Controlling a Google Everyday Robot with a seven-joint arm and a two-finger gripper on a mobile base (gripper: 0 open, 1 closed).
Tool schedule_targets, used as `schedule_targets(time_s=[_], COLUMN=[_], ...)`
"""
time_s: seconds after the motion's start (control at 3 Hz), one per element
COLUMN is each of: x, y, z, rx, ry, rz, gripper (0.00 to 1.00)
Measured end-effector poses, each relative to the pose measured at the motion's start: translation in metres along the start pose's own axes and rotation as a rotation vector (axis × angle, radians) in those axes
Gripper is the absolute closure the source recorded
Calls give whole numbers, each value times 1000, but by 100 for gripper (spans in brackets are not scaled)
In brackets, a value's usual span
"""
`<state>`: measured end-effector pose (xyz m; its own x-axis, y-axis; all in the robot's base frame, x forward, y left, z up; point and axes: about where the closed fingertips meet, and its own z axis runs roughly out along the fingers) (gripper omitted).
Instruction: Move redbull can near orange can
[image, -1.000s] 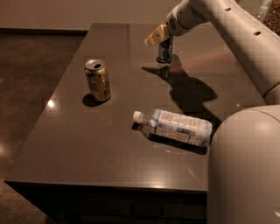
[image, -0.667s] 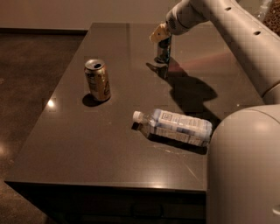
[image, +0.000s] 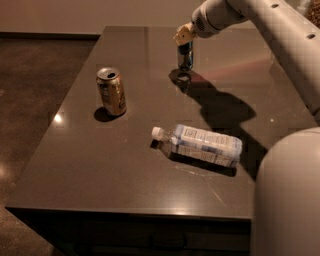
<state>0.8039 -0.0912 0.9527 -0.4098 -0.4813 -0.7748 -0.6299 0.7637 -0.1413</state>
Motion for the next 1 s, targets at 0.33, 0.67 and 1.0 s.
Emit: schedule_targets(time_s=[0.33, 0.67, 1.0], x=[3, 11, 17], y=[24, 54, 89], z=[-24, -49, -74], rx=[-67, -149, -250], ry=[-27, -43, -62], rz=[-44, -91, -142], gripper=[100, 100, 100])
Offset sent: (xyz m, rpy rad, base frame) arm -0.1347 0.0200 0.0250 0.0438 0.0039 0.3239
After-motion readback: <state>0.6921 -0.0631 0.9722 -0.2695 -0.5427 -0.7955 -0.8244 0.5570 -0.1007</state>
